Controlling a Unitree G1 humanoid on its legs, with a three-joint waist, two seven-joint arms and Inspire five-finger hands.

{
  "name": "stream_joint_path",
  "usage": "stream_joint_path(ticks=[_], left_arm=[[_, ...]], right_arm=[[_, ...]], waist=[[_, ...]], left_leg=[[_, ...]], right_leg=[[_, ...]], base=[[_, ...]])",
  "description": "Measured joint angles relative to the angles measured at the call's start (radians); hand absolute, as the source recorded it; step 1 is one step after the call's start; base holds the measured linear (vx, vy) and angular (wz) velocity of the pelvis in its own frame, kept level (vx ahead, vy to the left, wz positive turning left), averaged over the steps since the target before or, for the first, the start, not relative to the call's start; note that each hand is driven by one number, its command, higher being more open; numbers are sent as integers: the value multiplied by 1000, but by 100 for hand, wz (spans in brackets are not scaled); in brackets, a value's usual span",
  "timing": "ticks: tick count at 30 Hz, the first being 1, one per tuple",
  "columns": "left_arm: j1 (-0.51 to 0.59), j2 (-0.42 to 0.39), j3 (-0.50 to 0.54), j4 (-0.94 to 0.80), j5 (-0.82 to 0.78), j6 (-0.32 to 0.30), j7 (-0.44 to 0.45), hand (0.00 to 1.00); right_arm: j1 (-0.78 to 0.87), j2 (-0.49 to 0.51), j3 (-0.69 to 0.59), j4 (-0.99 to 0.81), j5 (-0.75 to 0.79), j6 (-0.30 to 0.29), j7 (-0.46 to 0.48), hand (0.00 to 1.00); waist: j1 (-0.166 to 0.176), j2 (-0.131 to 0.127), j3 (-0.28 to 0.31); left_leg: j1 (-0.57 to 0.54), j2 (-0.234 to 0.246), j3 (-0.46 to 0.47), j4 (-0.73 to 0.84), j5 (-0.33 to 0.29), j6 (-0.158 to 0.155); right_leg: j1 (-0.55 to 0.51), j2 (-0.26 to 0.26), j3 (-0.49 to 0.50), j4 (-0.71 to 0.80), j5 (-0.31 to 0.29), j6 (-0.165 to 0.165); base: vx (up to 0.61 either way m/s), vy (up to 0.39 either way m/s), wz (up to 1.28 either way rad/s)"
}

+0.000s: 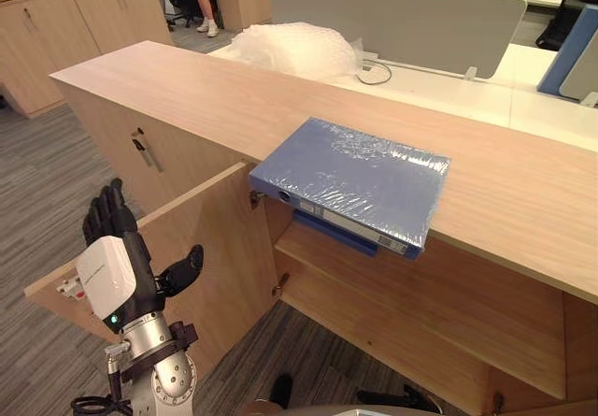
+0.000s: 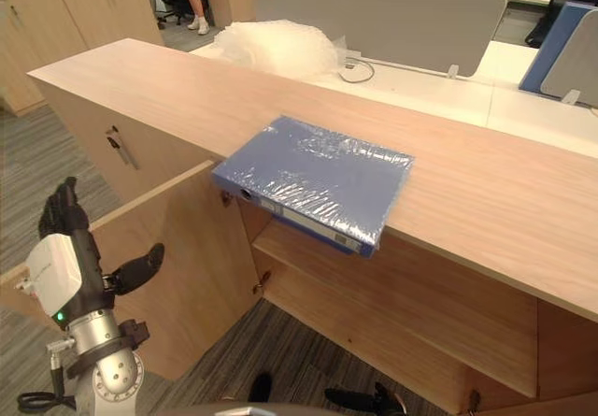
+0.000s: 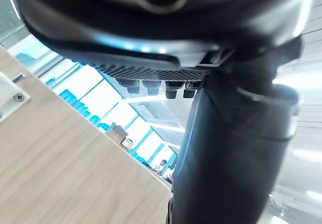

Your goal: Walk over to the cabinet, pick up the folder, carry it to the office cabinet, place the folder inside the office cabinet, then close the office cabinet door

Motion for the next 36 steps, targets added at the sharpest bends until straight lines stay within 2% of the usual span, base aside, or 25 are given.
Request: stream_joint_path(ticks=[5, 10, 18, 28, 36], left_arm=[[-28, 20, -37, -13, 27, 0, 9, 100], [-52, 70, -106, -13, 58, -11, 9, 100], [-82, 211, -155, 72, 90, -74, -19, 100], [-130, 370, -212, 128, 145, -139, -56, 100], [-224, 457, -293, 166, 163, -149, -57, 100]], right_arm=[[-1, 5, 0, 6, -1, -1, -9, 100], [-7, 3, 0, 20, -10, -5, -10, 100], [-17, 0, 9, 17, -42, -8, -12, 100], [-22, 1, 20, 17, -43, -19, -12, 100], [-36, 5, 40, 18, -78, -20, -12, 100]], waist=[[-1, -5, -4], [-4, 0, -14], [-6, 9, -15], [-7, 6, -2], [-14, 4, 3]], left_leg=[[-4, -1, 2, 0, 2, -2], [-7, 0, 4, 0, 2, -2], [7, 5, 11, -1, 1, -3], [26, 4, 31, -1, -9, -9], [42, 9, 60, -1, -17, -11]], right_leg=[[-1, -1, 1, -4, 2, 1], [-5, -1, 2, -4, 2, 0], [4, 0, 8, -7, 2, 0], [18, -5, 26, -14, 2, 1], [23, -8, 54, -17, 2, 1]], base=[[0, 0, 0], [0, 0, 0], [-5, -3, -2], [0, -5, -6], [15, -18, -11]])
